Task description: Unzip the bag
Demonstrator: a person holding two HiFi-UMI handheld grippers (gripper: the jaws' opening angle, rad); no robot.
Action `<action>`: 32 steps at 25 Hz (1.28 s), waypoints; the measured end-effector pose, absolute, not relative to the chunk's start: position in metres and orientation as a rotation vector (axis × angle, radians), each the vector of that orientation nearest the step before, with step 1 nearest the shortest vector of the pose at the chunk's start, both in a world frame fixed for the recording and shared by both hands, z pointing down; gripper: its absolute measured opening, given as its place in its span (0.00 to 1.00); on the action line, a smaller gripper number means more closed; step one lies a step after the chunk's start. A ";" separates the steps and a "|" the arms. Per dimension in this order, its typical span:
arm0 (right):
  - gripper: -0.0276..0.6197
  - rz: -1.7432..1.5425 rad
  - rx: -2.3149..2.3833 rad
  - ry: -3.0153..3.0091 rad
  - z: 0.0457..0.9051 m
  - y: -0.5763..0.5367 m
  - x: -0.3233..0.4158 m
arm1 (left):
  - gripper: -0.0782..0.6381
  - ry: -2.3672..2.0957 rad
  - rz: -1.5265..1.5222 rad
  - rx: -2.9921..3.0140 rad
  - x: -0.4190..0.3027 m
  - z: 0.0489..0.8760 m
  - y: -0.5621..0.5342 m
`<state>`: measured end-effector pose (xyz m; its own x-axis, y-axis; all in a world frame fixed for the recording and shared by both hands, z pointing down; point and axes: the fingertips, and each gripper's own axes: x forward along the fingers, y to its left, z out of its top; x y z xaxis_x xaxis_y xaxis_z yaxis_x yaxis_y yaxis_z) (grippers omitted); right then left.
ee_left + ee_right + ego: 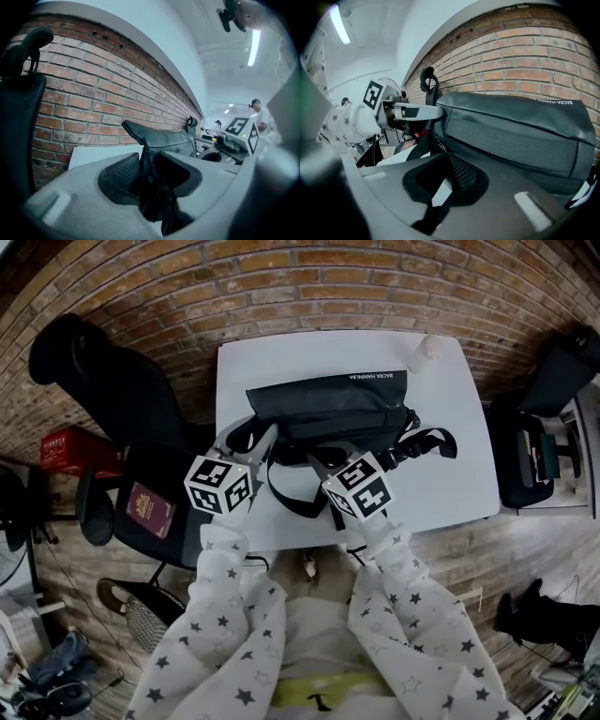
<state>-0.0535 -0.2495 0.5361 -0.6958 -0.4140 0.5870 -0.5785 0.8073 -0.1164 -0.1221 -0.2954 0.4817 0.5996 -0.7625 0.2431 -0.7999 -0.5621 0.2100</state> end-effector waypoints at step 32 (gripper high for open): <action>0.06 0.410 0.955 -2.344 0.528 -0.265 0.024 | 0.30 -1.398 0.174 2.476 -0.130 0.482 -0.295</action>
<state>0.0239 -0.2647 0.5276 -0.5829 -0.5387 0.6084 -0.7133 0.6978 -0.0656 -0.1300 -0.2946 0.4815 0.5211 -0.8174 0.2457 -0.8527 -0.4857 0.1925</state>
